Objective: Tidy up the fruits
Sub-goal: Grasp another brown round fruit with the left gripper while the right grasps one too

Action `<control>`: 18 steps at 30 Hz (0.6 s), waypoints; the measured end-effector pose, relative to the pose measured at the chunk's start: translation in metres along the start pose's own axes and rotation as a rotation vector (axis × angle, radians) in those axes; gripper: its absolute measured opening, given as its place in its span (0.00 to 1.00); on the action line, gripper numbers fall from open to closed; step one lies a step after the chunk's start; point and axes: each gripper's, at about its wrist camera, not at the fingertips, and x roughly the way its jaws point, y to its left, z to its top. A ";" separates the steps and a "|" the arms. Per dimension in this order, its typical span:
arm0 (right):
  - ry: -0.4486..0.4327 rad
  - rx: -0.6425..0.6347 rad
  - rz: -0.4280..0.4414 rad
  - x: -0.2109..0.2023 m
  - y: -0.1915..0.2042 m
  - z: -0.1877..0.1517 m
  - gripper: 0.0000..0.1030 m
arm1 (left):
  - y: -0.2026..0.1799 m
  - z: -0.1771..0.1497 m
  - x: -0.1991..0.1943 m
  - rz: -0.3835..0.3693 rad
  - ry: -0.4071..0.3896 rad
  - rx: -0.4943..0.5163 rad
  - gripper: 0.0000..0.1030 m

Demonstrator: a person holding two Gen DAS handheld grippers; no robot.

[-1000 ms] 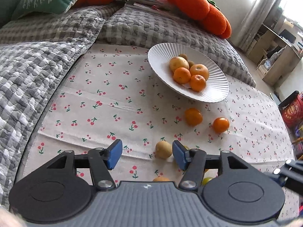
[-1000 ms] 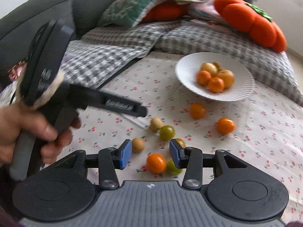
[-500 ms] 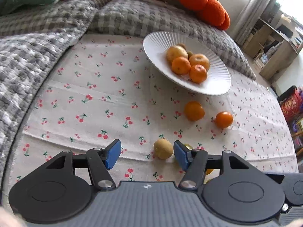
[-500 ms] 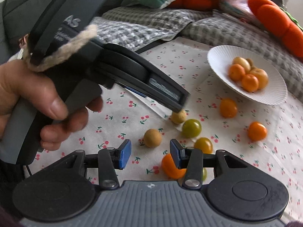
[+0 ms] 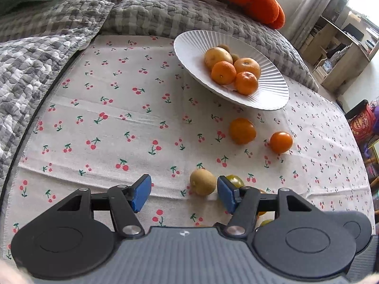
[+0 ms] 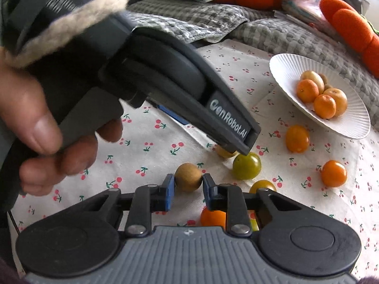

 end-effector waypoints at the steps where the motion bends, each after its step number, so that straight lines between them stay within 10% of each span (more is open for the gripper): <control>1: 0.002 0.002 0.004 -0.003 0.000 0.000 0.22 | 0.000 0.000 0.000 -0.004 0.000 -0.001 0.56; 9: 0.042 0.069 -0.014 -0.021 -0.012 0.006 0.22 | 0.001 0.000 0.006 -0.019 0.013 -0.028 0.54; 18: 0.030 0.109 -0.027 -0.030 -0.017 0.012 0.22 | -0.009 -0.002 0.011 -0.030 -0.007 0.005 0.30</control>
